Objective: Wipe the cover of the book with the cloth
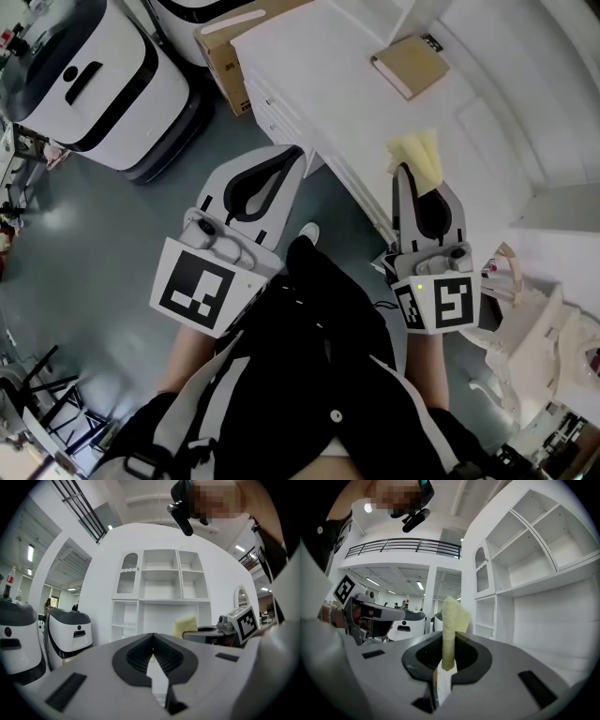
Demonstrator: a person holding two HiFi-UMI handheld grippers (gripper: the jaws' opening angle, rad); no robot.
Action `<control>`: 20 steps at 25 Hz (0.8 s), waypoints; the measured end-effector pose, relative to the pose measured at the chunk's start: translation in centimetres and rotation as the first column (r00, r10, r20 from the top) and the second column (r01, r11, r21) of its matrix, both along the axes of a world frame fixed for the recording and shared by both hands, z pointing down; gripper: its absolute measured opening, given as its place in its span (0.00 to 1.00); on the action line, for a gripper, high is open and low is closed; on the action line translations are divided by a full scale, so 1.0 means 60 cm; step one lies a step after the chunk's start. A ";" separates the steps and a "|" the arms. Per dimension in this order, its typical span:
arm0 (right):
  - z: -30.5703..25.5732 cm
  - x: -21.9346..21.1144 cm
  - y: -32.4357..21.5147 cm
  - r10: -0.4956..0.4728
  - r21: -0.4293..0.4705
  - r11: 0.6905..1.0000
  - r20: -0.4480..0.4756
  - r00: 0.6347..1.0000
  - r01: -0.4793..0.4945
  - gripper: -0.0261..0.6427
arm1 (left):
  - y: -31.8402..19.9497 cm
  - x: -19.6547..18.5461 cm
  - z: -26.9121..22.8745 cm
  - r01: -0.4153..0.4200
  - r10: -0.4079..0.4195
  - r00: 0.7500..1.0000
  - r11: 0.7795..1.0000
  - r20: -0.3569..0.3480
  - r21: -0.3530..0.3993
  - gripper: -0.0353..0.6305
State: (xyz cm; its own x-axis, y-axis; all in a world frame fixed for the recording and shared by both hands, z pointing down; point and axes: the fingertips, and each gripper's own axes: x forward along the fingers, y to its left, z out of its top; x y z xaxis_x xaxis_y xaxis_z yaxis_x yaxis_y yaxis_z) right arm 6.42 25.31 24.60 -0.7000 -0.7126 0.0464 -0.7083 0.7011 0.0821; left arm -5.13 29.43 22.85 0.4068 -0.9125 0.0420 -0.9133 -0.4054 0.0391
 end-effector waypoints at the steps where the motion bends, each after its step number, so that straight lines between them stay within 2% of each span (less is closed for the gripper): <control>1: 0.000 -0.002 -0.020 -0.002 -0.001 1.000 0.002 1.000 0.002 0.09 | -0.019 -0.002 -0.001 0.004 -0.004 1.000 1.000 0.002 0.002 0.05; 7: -0.008 -0.013 -0.127 -0.002 -0.006 1.000 0.007 1.000 0.002 0.09 | -0.133 -0.009 -0.018 -0.010 0.010 1.000 0.999 -0.010 0.035 0.05; 12: -0.022 -0.017 -0.189 0.019 0.000 1.000 0.018 1.000 -0.019 0.09 | -0.194 -0.010 -0.018 -0.030 0.030 1.000 1.000 0.006 -0.006 0.05; 16: -0.022 -0.004 -0.220 0.035 0.000 0.999 0.018 0.999 -0.035 0.09 | -0.235 0.002 -0.040 -0.054 0.054 0.998 0.996 -0.008 0.070 0.05; 18: -0.021 0.008 -0.229 0.055 -0.005 0.998 0.021 0.998 -0.055 0.09 | -0.248 0.009 -0.028 -0.063 0.063 0.998 0.998 0.004 0.020 0.05; 20: -0.021 0.019 -0.232 0.069 -0.007 0.998 0.020 0.997 -0.069 0.09 | -0.259 0.017 -0.027 -0.076 0.075 0.997 0.997 0.011 0.009 0.05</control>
State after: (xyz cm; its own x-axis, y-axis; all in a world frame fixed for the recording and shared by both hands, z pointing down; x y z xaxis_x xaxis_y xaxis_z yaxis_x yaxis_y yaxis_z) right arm 7.56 11.37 23.33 -0.6498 -0.7592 0.0376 -0.7567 0.6507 0.0627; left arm -4.11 13.87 21.23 0.4741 -0.8796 0.0385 -0.8804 -0.4735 0.0256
